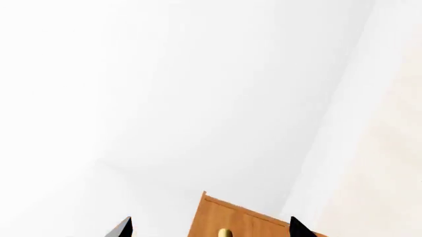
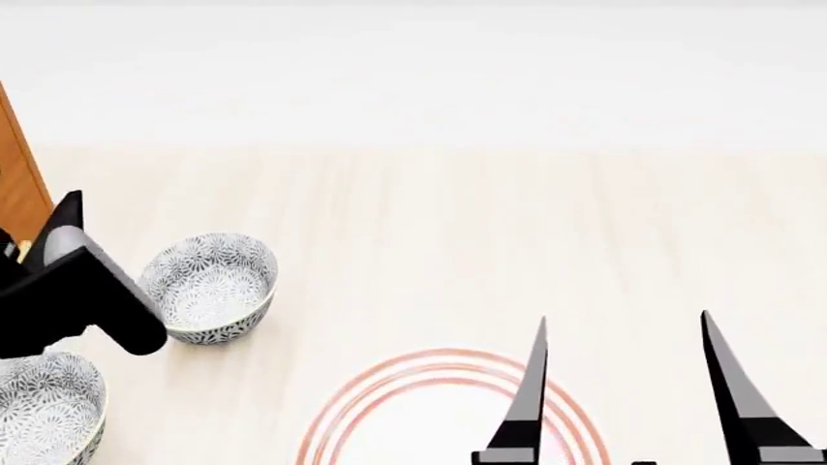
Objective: Open the top drawer of the cabinet.
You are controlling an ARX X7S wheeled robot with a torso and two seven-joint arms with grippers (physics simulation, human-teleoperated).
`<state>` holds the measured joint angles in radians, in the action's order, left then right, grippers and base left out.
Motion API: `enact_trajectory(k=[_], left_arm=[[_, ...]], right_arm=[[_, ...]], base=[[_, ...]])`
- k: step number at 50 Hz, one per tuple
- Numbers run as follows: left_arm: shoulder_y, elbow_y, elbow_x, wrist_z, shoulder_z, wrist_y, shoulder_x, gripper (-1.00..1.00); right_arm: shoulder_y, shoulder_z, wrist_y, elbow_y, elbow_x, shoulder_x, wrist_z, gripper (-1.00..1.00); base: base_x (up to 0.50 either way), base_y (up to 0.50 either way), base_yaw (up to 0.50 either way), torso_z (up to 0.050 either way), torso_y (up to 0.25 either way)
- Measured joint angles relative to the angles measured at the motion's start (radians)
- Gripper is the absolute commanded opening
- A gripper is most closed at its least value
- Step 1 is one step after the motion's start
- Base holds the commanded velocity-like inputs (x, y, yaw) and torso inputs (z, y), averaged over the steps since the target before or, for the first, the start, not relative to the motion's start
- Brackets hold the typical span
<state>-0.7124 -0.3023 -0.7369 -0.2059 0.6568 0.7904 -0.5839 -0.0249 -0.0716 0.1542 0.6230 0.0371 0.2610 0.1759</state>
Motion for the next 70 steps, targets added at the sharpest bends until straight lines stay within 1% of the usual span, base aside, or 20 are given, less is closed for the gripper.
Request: enact_trajectory(k=[4,11,25,47,61,70], left_arm=[[-0.027,0.026,-0.013,-0.066,0.027,0.038,0.005,1.0],[-0.063,0.071,-0.035,-0.141,0.067,0.075,0.007,1.0],[-0.093,0.162,-0.038,-0.197,0.103,0.1,0.021,1.0],[-0.184,0.387,-0.042,-0.169,0.106,0.098,0.043,1.0],[-0.229,0.491,-0.041,-0.155,0.111,0.092,0.061,1.0],[-0.275,0.596,-0.051,-0.125,0.12,0.081,0.075,1.0]], right_arm=[[-0.002,-0.006,-0.006,-0.003,-0.007,0.005,0.002,1.0],[-0.002,-0.014,-0.01,-0.007,-0.013,0.011,0.007,1.0],[-0.002,-0.03,-0.019,-0.022,-0.022,0.021,0.014,1.0],[-0.003,-0.049,-0.029,-0.039,-0.028,0.032,0.02,1.0],[-0.008,-0.061,-0.044,-0.052,-0.029,0.039,0.022,1.0],[-0.006,-0.068,-0.042,-0.053,-0.03,0.044,0.021,1.0]], base=[[0.0,0.0,0.0,0.0,0.0],[0.0,0.0,0.0,0.0,0.0],[0.0,0.0,0.0,0.0,0.0],[0.0,0.0,0.0,0.0,0.0],[0.0,0.0,0.0,0.0,0.0],[0.0,0.0,0.0,0.0,0.0]])
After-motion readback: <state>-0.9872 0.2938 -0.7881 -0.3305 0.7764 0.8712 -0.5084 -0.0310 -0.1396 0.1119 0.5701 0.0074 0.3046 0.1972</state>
